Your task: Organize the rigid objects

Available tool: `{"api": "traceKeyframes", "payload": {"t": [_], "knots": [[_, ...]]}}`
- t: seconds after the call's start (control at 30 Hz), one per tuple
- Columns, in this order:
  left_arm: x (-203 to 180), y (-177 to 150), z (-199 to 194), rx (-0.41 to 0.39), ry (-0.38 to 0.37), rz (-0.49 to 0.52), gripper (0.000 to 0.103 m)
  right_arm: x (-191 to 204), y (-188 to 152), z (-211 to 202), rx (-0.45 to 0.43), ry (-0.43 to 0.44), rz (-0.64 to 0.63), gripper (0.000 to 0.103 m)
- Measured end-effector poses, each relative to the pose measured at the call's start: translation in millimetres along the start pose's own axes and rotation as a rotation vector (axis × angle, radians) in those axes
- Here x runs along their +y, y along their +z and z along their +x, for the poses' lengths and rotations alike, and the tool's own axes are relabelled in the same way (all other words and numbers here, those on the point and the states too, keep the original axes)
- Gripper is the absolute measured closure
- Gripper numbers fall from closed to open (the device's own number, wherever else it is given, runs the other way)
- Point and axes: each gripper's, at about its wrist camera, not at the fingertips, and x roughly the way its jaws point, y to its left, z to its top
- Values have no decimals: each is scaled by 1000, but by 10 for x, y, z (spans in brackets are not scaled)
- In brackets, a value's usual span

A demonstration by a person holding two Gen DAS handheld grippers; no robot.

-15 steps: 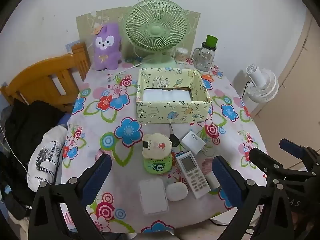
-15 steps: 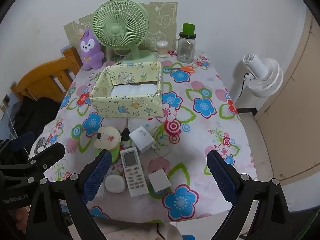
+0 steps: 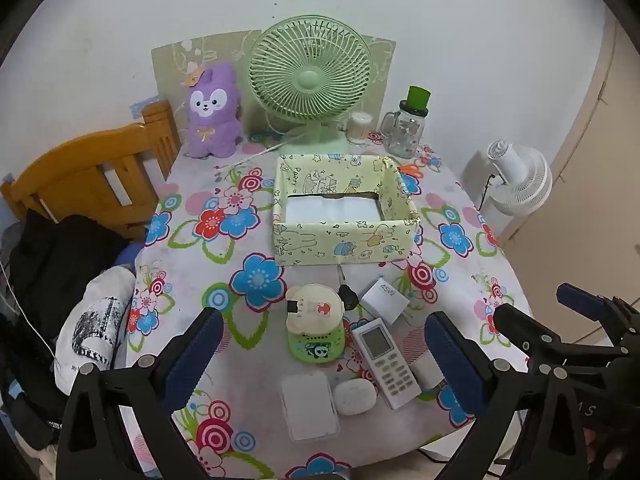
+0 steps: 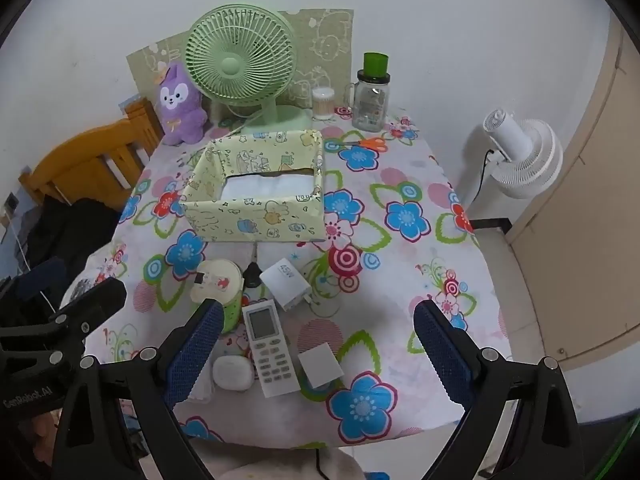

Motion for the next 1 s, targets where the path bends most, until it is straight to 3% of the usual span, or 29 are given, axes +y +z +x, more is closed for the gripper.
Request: {"api": "traceKeyframes", "payload": {"t": [1.0], "knots": [[32, 73, 42, 26, -8, 17, 2, 4, 83, 118, 36, 12, 7, 6]]}}
